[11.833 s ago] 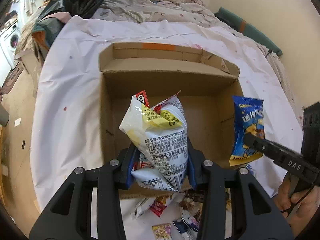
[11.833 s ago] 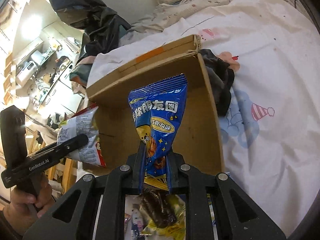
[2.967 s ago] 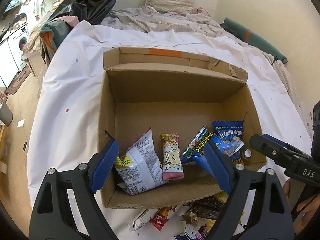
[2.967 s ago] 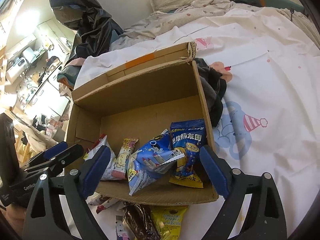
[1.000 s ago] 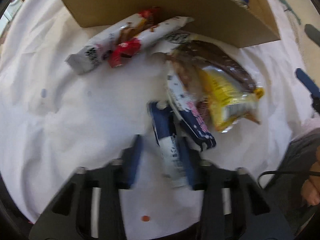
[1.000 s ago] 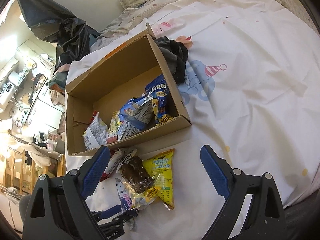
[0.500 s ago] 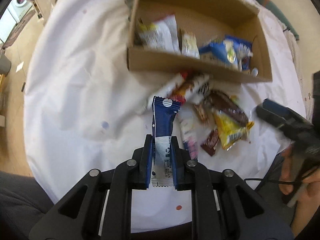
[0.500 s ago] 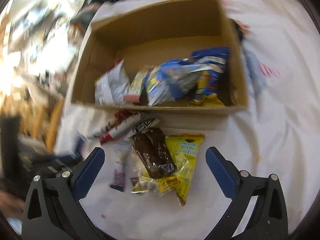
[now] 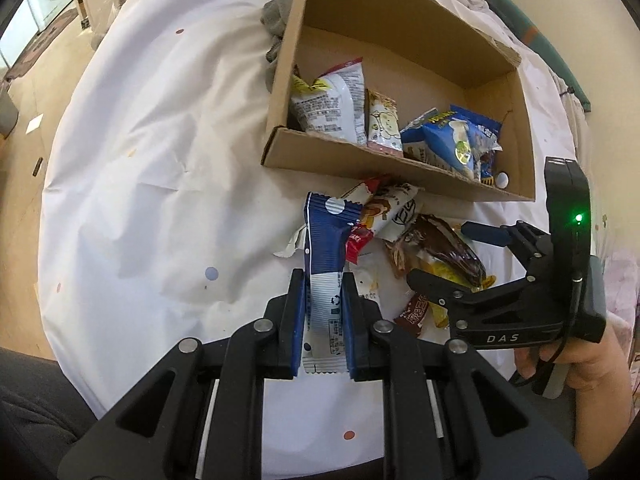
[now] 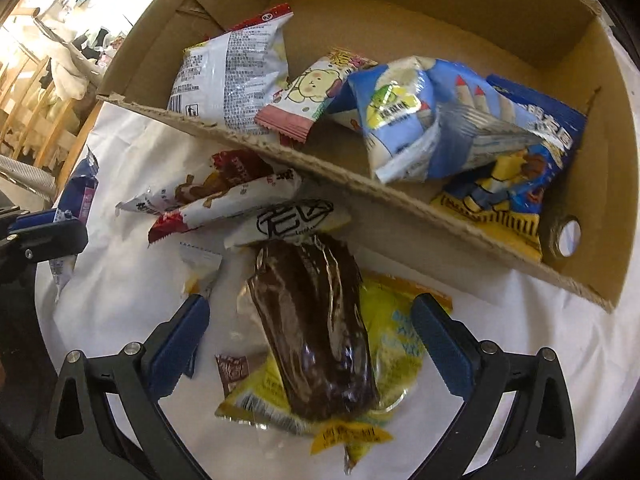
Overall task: Organize snacks
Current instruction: 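Grasp the brown chocolate pastry packet with the right gripper while the left holds the stick snack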
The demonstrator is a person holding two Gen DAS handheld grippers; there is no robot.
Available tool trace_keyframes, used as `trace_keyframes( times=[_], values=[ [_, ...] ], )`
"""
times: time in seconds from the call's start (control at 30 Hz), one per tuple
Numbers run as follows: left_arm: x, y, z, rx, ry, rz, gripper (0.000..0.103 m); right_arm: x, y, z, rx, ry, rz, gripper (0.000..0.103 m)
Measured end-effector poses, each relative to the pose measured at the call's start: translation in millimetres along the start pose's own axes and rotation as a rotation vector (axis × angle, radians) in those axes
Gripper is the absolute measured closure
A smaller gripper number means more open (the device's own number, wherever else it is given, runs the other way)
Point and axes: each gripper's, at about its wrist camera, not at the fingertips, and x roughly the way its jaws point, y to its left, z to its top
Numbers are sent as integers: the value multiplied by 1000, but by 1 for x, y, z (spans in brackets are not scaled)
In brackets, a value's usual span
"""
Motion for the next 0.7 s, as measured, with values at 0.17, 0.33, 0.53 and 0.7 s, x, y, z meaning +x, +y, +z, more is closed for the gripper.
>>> trace_keyframes(
  times=[0.17, 0.33, 0.53, 0.7],
  values=[
    [2, 3, 1, -25, 12, -21, 90, -1, 2, 1, -4, -1, 0, 24],
    [1, 1, 1, -21, 9, -21, 90, -5, 4, -3, -25, -6, 13, 39],
    [2, 4, -1, -30, 9, -12, 89, -19, 12, -12, -21, -30, 38, 44],
    [1, 4, -1, -33, 4, -7, 89, -31, -2, -18, 50, -45, 79, 46]
  ],
)
